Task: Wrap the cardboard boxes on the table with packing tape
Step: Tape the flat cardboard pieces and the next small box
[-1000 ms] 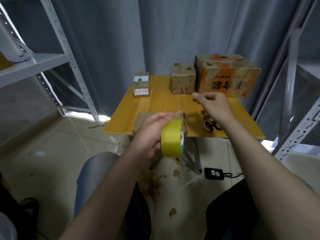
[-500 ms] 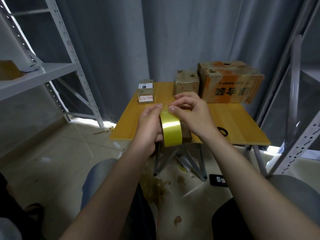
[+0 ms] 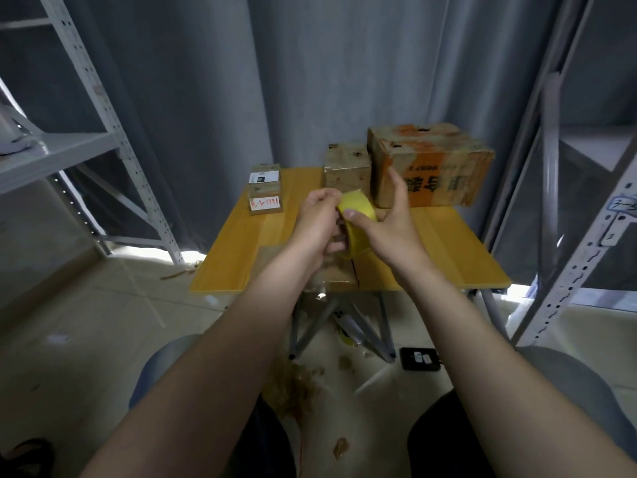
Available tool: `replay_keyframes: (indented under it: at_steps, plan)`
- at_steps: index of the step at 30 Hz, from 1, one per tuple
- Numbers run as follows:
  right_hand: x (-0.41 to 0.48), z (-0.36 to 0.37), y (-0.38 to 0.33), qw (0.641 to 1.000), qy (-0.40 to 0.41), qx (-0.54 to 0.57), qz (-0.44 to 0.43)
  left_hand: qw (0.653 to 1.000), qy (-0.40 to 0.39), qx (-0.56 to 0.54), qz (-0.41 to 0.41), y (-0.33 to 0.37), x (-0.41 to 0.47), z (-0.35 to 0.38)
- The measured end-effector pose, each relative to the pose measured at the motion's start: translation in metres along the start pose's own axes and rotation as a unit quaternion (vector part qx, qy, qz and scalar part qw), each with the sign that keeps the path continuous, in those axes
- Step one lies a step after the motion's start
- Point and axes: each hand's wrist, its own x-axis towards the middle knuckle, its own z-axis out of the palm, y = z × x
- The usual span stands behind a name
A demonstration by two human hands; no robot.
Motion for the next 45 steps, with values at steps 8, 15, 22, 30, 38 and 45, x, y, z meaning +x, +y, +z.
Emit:
replay_keyframes:
  at_steps: [8,15,22,30,38,45]
  plan:
    - [0.051,-0.032,0.028,0.995,0.057,-0.031,0.071,0.906,-0.215,0.345,0.12,0.027,0.047,-0.005]
    - [0.069,-0.053,0.064,0.907,0.058,-0.412,0.062,0.658,-0.292,0.691,-0.06,0.0,0.077,-0.072]
    - [0.068,-0.061,0.095,0.901,0.037,-0.425,0.076,0.659,-0.228,0.715,-0.049,-0.036,0.083,-0.114]
    - [0.086,-0.014,0.039,0.99,0.127,-0.044,0.039,0.871,0.008,0.488,0.058,-0.026,0.097,-0.096]
    - [0.142,0.04,0.024,0.945,0.221,0.189,0.15,0.796,0.237,0.525,0.187,-0.034,0.101,-0.012]
    - [0.176,0.034,0.039,0.938,0.313,0.102,0.108,0.755,0.276,0.551,0.223,-0.041,0.116,0.018]
